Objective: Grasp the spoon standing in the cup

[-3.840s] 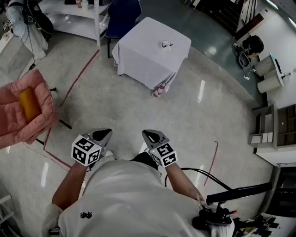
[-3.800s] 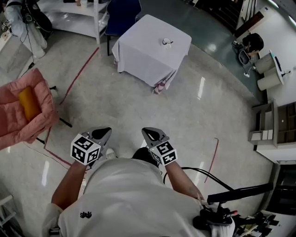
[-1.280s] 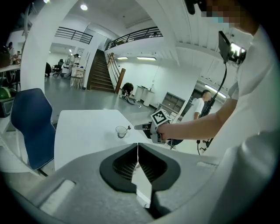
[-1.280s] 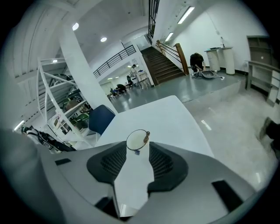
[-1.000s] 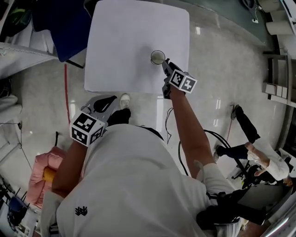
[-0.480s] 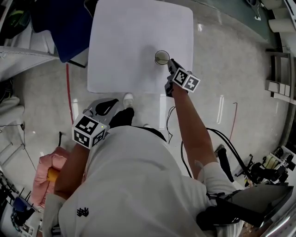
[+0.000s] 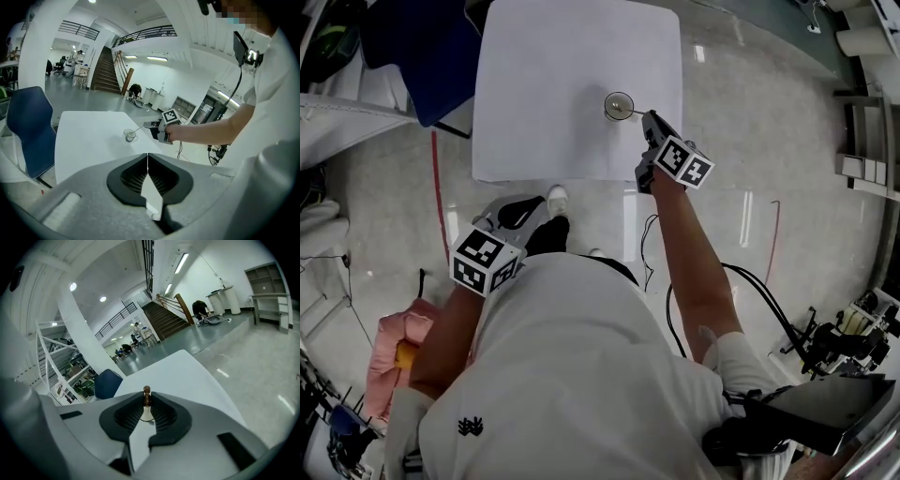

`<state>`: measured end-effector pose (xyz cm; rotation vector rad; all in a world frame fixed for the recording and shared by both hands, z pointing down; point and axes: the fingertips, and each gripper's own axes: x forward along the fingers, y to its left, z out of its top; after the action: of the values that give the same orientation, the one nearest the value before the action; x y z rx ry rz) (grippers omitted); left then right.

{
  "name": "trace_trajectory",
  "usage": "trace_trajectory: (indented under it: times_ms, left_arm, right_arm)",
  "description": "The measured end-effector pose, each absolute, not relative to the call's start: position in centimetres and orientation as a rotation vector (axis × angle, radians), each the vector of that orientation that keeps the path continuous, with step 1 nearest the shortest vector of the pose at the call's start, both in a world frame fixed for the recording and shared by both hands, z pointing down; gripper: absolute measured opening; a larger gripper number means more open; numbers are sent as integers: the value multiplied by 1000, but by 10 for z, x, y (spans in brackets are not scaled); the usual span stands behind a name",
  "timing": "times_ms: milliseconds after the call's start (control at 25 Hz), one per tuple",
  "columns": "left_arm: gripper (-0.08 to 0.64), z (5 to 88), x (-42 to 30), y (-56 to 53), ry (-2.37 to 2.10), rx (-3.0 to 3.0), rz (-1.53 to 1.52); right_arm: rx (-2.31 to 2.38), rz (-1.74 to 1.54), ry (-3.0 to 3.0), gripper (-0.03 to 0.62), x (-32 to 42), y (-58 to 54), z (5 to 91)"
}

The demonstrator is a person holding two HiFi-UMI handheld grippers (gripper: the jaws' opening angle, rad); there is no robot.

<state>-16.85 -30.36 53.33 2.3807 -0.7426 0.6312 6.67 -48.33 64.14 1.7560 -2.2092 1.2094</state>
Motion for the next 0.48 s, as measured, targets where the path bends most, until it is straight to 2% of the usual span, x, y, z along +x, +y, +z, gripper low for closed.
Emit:
trace_trajectory:
  times_ms: [480]
  left_arm:
    - [12, 509, -112, -241, -739, 2456, 593]
  right_arm:
    - [1742, 1220, -2380, 52, 104, -399, 559]
